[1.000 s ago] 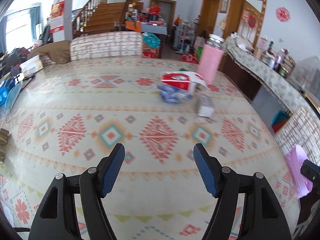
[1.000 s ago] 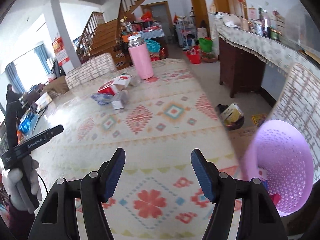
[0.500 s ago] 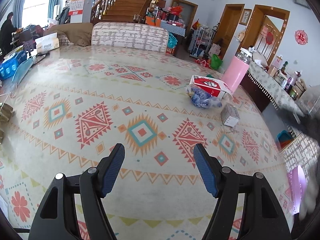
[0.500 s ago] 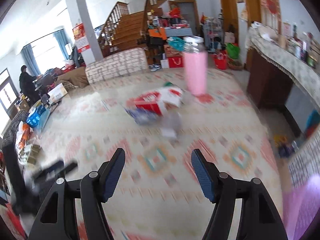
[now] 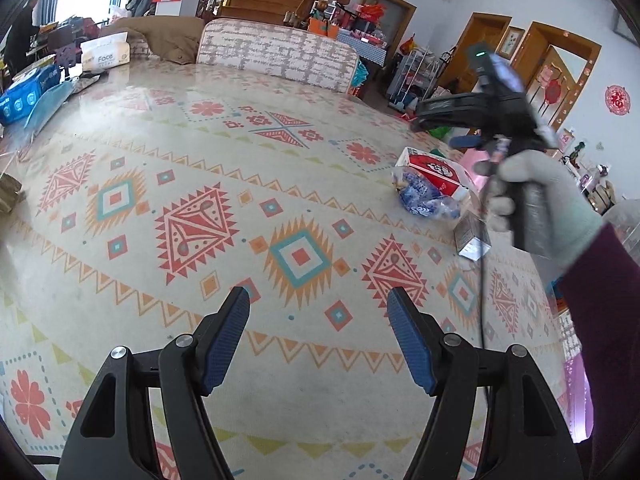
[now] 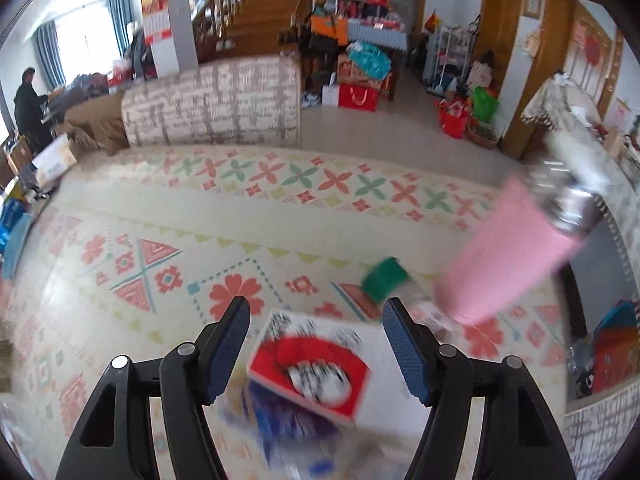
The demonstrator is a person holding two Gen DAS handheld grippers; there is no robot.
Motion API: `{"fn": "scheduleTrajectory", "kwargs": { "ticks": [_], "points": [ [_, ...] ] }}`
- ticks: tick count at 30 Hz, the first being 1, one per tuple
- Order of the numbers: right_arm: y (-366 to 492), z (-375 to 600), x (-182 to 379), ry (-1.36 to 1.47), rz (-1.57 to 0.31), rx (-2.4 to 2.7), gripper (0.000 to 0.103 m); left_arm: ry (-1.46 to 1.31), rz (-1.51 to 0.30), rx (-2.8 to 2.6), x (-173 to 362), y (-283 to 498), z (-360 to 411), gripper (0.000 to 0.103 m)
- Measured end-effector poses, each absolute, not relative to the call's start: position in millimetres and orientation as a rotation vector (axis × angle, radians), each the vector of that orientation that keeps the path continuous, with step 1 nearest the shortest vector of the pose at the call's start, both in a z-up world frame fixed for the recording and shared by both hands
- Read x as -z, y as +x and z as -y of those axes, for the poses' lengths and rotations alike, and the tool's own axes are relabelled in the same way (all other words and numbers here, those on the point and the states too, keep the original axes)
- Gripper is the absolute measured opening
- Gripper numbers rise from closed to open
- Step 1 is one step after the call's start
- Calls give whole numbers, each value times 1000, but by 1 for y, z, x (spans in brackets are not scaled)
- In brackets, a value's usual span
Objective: Collect trash
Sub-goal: 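Grasp the white medicine box with the right tool while the left reaches the blue wrapper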
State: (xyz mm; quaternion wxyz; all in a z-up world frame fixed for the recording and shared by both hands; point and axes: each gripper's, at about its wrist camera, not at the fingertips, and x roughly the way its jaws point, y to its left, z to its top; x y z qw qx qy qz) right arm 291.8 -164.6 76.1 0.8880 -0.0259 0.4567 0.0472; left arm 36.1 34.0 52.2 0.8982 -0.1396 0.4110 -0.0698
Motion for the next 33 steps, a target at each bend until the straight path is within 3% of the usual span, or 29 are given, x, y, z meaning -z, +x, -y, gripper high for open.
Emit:
{"fn": "scheduleTrajectory", "kwargs": {
  "ticks": [5, 10, 14, 18, 26, 33],
  "points": [
    [307, 152, -37, -92, -1079, -103, 73, -313, -853, 116, -51, 38, -43, 70],
    [242, 148, -20, 47, -1277, -375, 73, -335, -850, 107, -52, 39, -50, 70],
    [170, 159, -57, 3, -1128, -463, 73, -333, -854, 105, -52, 39, -51, 70],
    [114, 204, -75, 97, -1035, -342, 80, -334, -848, 104, -53, 39, -53, 70],
    [1, 215, -54, 202, -1037, -384, 81, -327, -859, 115, -51, 40, -53, 70],
    [-30, 170, -30, 158, -1010, -413, 82, -292, -849, 126, -52, 37, -44, 70]
  ]
}}
